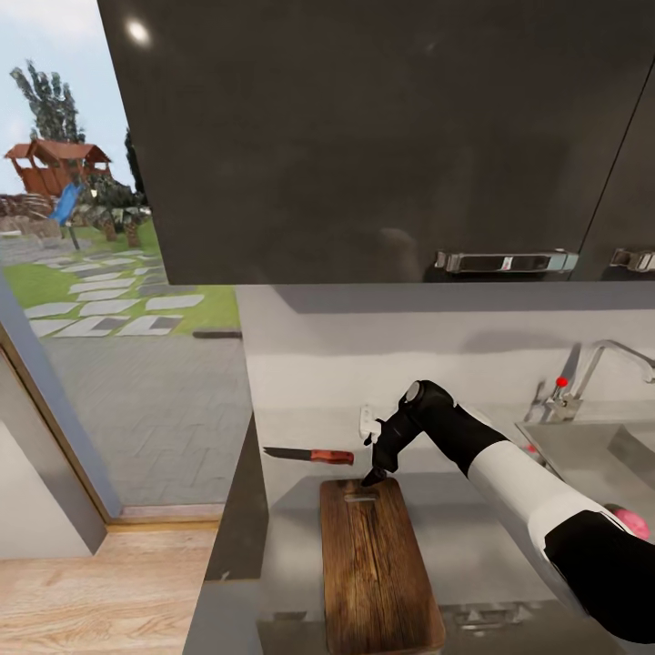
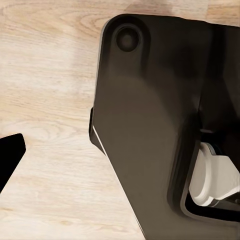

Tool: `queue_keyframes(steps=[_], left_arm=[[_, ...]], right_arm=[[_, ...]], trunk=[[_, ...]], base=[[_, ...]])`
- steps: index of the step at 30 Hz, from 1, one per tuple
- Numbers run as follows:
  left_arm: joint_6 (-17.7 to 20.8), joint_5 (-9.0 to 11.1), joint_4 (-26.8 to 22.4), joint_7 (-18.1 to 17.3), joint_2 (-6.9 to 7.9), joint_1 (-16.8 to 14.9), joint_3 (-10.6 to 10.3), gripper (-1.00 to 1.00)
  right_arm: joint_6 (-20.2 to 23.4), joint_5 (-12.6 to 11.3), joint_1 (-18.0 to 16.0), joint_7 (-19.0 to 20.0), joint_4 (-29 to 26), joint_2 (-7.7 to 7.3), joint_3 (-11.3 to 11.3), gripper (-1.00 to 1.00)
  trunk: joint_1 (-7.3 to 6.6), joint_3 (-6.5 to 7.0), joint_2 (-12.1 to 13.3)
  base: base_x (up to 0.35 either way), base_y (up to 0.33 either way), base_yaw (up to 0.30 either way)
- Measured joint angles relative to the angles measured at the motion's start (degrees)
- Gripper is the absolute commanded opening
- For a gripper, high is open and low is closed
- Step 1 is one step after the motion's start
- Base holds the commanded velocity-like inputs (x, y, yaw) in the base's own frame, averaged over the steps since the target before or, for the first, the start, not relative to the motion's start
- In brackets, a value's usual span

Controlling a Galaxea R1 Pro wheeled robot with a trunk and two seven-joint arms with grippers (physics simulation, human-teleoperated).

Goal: In the kitchen, take the Vidalia onion out of the sink, dice it on the chopping board with the paring knife, put the diced onion into the bowl on the countertop, then place both the paring knife and the chopping board into the sink.

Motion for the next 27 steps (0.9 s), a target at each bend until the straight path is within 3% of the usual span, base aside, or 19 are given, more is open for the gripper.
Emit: queue_keyframes(steps=[27], left_arm=[[0.0, 0.0, 0.0, 0.0, -0.11, 0.0, 0.0, 1.0]], right_arm=[[-0.1, 0.09, 0.0, -0.03, 0.02, -0.18, -0.02, 1.0]], trunk=[[0.0, -1.81, 0.0]], base=[[0.0, 0.0, 0.0]])
